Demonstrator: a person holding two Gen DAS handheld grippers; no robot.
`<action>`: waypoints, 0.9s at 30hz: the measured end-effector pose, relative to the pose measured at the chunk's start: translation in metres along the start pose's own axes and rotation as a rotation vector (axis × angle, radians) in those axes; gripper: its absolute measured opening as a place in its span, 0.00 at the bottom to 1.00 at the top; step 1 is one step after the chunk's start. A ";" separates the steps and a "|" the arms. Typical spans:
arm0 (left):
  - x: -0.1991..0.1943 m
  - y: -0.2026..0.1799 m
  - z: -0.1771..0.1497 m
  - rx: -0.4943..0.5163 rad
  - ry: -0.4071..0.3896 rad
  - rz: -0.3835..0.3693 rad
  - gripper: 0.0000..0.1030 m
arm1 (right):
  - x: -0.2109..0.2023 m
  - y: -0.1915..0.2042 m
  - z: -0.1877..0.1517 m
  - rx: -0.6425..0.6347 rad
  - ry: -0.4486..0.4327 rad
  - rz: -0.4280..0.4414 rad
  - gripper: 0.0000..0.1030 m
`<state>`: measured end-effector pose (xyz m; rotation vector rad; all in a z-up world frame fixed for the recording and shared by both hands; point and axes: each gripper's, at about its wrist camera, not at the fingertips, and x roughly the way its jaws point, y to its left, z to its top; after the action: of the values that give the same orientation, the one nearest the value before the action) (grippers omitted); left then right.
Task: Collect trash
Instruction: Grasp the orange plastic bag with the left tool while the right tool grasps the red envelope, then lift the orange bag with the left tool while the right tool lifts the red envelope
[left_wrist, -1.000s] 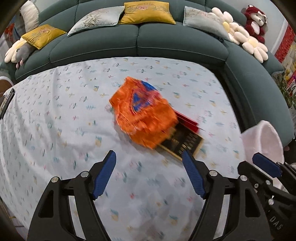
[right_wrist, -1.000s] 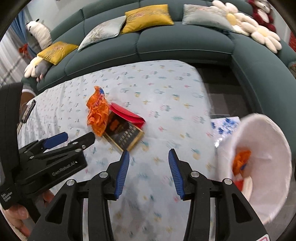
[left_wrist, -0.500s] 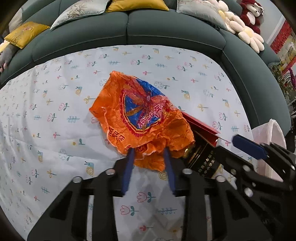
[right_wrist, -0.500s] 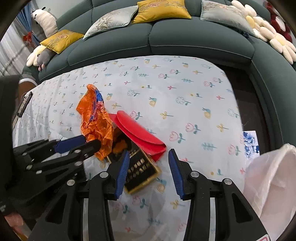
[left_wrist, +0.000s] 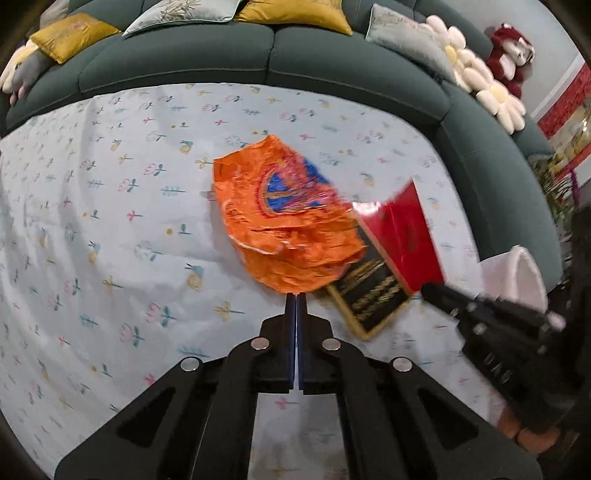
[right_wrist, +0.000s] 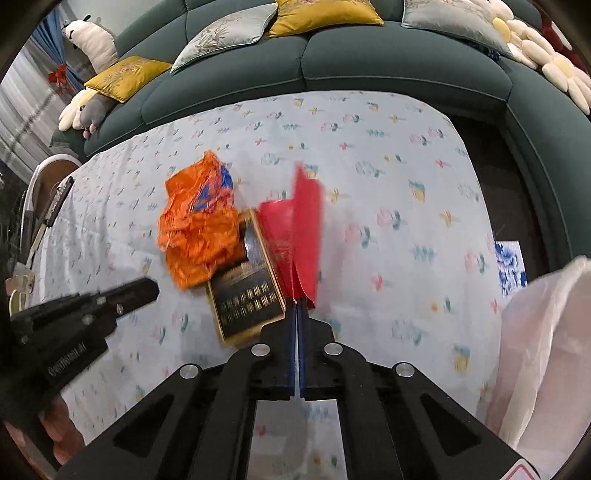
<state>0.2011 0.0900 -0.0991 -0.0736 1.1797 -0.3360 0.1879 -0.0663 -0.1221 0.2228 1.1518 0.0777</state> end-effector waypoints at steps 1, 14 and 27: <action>-0.001 -0.002 0.000 -0.008 0.002 -0.005 0.11 | -0.003 -0.002 -0.005 0.006 -0.003 0.001 0.01; 0.057 -0.023 0.048 -0.115 0.037 0.186 0.76 | -0.023 -0.029 -0.013 0.087 -0.035 -0.004 0.01; 0.005 0.008 0.002 -0.166 0.007 0.039 0.15 | -0.034 -0.030 -0.029 0.121 -0.050 0.014 0.01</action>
<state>0.2069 0.0961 -0.1050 -0.1936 1.2130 -0.2036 0.1464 -0.0977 -0.1093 0.3387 1.1060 0.0146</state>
